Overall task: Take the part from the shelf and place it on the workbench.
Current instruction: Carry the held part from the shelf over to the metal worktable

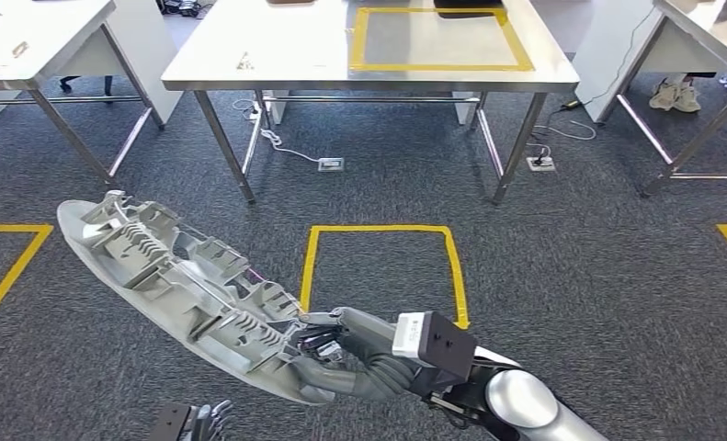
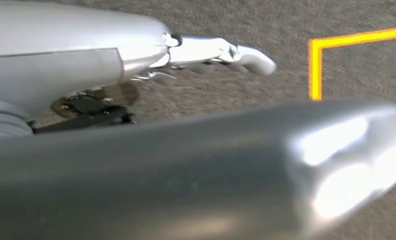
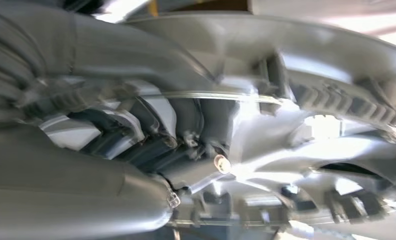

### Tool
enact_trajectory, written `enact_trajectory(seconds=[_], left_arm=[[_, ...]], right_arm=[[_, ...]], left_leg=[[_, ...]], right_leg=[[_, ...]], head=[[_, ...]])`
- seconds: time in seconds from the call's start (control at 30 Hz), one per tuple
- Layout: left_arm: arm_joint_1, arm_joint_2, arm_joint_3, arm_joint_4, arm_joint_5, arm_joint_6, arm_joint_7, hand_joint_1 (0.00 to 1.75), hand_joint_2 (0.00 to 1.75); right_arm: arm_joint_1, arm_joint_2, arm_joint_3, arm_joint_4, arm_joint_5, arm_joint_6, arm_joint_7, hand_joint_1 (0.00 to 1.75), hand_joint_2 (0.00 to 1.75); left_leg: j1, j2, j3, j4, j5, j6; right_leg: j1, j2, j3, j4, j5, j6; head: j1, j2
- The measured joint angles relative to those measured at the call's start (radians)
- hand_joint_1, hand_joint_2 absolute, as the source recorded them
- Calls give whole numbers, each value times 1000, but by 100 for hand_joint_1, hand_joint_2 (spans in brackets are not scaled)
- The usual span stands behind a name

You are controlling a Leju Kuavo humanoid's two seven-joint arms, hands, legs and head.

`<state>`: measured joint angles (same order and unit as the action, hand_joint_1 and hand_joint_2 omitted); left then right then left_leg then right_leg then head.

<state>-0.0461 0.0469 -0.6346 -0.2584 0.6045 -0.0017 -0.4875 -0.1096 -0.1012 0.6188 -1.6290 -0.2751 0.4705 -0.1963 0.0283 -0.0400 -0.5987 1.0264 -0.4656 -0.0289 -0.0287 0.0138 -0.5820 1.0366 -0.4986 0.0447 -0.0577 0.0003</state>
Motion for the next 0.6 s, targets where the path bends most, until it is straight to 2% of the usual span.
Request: enact_trajectory(seconds=[0.07,0.13,0.17,0.23,0.27,0.3,0.33,0.4,0.43,0.47,0.5,0.6], left_arm=[[0,0,0,0,0,-2,0,0,0],[-3,0,0,-1,0,-4,3,0,0],[-5,0,0,-1,0,-5,4,0,0],[-8,-1,0,-3,0,-7,9,0,0],[-8,-1,0,-3,0,-8,13,0,0],[-9,-1,0,-3,0,-9,18,0,0],[-9,-1,0,-3,0,-9,23,0,0],[-12,1,0,-3,1,-9,26,0,0],[-14,2,0,-3,1,-9,26,0,0],[-16,3,0,-3,2,-9,27,0,0],[-18,3,0,-2,2,-9,27,0,0],[-20,4,0,-2,3,-10,27,0,0]], right_arm=[[2,0,0,-4,1,0,1,175,175],[1,0,-1,-6,2,0,4,175,175],[1,0,-2,-8,2,0,6,175,175],[-1,0,-3,-8,3,0,9,175,175],[-3,0,-4,-8,2,0,9,175,175],[-7,0,-4,-6,2,0,10,175,175],[-11,0,-5,-4,2,0,10,175,175],[-23,0,-6,1,0,0,9,175,175],[-28,1,-7,3,0,0,9,175,175],[-33,1,-7,5,0,0,8,175,175],[-37,2,-8,6,-1,0,7,175,175],[-47,2,-9,9,-1,0,5,175,175]], left_leg=[[3,2,4,-4,0,-13],[5,15,-12,34,-22,-20],[5,23,-36,84,-46,-21],[2,30,-109,222,-101,-20],[1,30,-138,272,-112,-18],[0,30,-150,288,-104,-15],[-3,31,-142,263,-76,-9],[-12,36,-85,136,-1,8],[-17,40,-55,76,19,16],[-22,43,-37,37,25,23],[-26,45,-30,21,19,28],[-23,37,-17,5,10,42]], right_leg=[[1,-1,1,-2,0,-20],[2,-6,8,-5,0,-36],[3,-9,12,-7,-3,-43],[9,-14,19,-6,-11,-52],[12,-15,23,-6,-15,-55],[15,-16,28,-6,-20,-56],[17,-16,35,-5,-25,-56],[19,-16,53,-6,-39,-53],[21,-16,59,-6,-45,-48],[23,-17,63,-7,-50,-43],[23,-18,65,-8,-51,-36],[23,-20,69,3,-51,-20]], head=[[-1,0],[-3,0],[-3,0],[-4,0],[-4,0],[-4,0],[-4,0],[-4,0],[-4,0],[-4,0],[-4,0],[-3,0]])
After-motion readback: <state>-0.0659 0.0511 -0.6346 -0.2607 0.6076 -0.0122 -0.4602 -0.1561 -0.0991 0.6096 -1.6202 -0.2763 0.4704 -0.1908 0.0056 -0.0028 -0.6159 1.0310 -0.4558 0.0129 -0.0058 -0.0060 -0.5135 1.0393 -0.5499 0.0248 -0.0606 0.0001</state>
